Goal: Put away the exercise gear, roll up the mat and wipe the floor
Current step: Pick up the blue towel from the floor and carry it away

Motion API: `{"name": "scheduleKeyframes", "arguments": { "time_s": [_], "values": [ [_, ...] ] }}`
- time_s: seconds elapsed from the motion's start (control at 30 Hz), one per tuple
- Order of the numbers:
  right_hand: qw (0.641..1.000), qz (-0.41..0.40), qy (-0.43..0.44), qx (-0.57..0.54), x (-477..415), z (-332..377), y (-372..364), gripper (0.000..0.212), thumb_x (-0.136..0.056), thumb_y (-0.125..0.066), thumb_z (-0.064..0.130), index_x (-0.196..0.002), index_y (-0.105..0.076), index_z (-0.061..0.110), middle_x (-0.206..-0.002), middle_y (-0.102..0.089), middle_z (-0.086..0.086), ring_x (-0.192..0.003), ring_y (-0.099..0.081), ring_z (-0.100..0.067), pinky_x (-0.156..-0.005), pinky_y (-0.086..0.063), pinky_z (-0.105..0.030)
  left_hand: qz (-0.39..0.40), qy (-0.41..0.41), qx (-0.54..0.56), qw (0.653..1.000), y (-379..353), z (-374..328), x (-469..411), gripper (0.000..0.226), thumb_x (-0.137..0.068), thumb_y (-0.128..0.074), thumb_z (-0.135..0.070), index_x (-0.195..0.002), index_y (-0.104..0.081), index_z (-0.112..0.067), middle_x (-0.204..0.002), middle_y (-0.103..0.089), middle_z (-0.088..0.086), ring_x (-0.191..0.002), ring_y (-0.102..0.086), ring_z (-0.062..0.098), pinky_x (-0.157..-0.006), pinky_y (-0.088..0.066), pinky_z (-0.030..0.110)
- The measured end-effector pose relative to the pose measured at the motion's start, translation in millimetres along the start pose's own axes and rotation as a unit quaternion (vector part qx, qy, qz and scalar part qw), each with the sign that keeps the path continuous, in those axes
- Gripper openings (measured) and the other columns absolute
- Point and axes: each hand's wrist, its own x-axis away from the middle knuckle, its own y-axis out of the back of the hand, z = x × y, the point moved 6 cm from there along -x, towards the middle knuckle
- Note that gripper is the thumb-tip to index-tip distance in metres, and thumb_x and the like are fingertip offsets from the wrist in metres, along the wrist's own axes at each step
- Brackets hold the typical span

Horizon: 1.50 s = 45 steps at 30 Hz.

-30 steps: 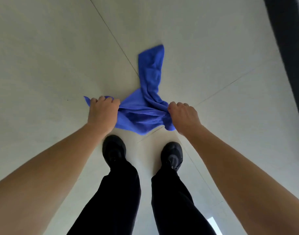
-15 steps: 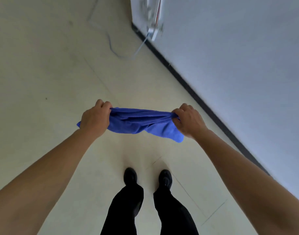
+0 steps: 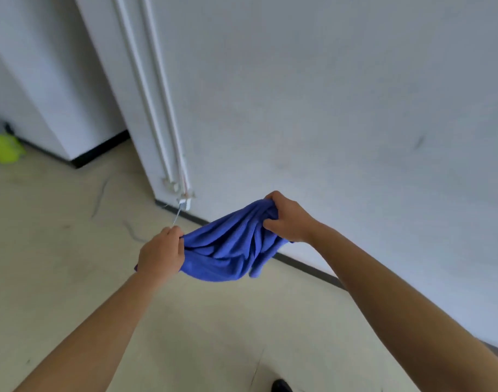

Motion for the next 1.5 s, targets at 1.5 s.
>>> {"name": "scheduleKeyframes", "arguments": {
  "time_s": [1.5],
  "values": [
    [0.683,-0.597,-0.41,-0.098,953,-567,392,0.019,-0.097,-0.051,0.018,-0.099,-0.068,0.025,-0.096,-0.07,0.006,-0.095,-0.065,-0.017,-0.084,-0.056,-0.037,0.411,-0.594,0.302,0.622,-104,-1120,534,0.022,-0.095,-0.05,-0.049,-0.089,-0.057,-0.029,-0.089,-0.064,-0.013,-0.082,-0.059,0.005,-0.075,-0.044,0.026]
  ]
}}
